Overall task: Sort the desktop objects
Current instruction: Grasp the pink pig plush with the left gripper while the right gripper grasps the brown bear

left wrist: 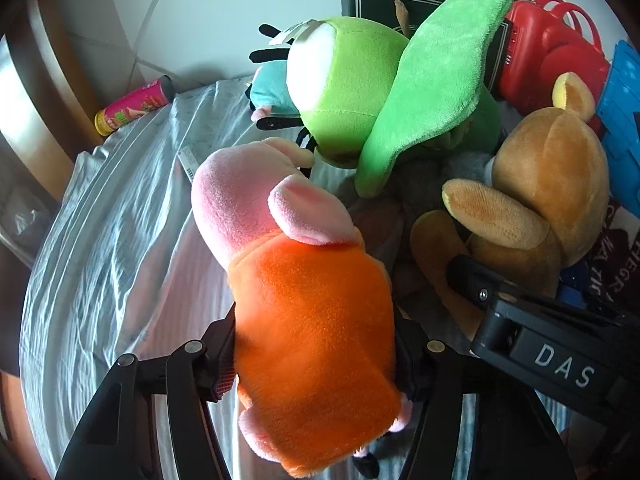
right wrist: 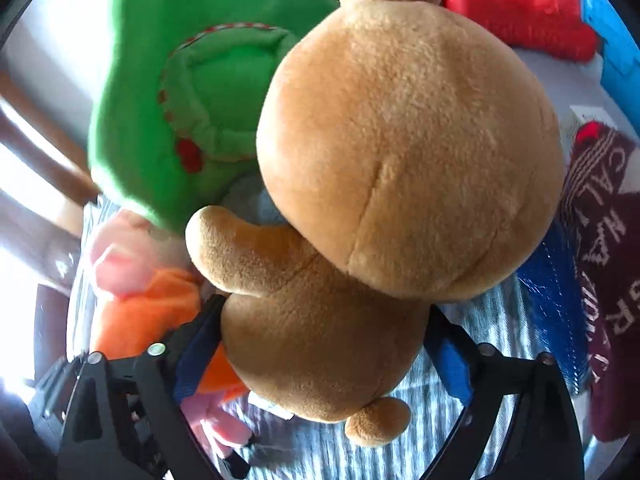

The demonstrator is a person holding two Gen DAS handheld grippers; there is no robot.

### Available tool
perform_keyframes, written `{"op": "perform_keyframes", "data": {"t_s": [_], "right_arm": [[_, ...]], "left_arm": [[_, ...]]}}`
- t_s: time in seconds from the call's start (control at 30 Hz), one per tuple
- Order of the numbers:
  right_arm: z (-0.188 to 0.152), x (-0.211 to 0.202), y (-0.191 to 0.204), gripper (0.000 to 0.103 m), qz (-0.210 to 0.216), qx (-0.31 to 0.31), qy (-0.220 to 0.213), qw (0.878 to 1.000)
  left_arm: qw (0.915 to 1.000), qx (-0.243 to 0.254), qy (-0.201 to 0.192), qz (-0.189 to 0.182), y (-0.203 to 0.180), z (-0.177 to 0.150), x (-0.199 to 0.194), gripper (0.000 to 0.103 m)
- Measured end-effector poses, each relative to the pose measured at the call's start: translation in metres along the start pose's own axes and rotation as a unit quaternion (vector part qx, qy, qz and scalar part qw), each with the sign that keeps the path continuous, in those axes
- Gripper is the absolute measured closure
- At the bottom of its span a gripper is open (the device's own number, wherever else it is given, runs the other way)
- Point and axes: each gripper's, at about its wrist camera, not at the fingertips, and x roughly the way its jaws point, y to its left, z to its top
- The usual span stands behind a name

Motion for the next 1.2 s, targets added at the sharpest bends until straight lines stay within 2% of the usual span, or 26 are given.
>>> {"op": "perform_keyframes", "data": {"t_s": [0.17,0.47,0.67,0.87,1.0,1.2], "right_arm": [[-0.017,-0.023,0.009,0.017,0.012,-0.016,-0.005,1.0],[-0.049,-0.089,0.024,0.023,0.015,-0.034,-0.045,0.998],[-0.052,-0.12,0.016,0.026,0.009,-0.058,-0.062,0.996],[-0.05,-0.142,0.006,0.031,0.016,-0.11,-0.069,0.991],[-0.061,-0.136,-0.005,0.031,0.032,-0.153,-0.029,0.987],[-0.107,-0.143,-0.023,0.03,0.052,-0.212,0.017,0.976]], "left_arm": [[0.9999,0.003,-0.014,-0.001,0.0,-0.012,-0.023,0.045],[0.9979,-0.01,-0.062,0.015,0.005,-0.037,-0.088,0.046],[0.995,-0.019,-0.094,0.026,0.009,-0.053,-0.131,0.046],[0.9903,-0.048,-0.117,0.058,0.001,-0.069,-0.165,0.046],[0.9885,-0.077,-0.102,0.081,-0.01,-0.089,-0.17,0.046],[0.9886,-0.104,-0.046,0.099,-0.037,-0.136,-0.153,0.046]]}}
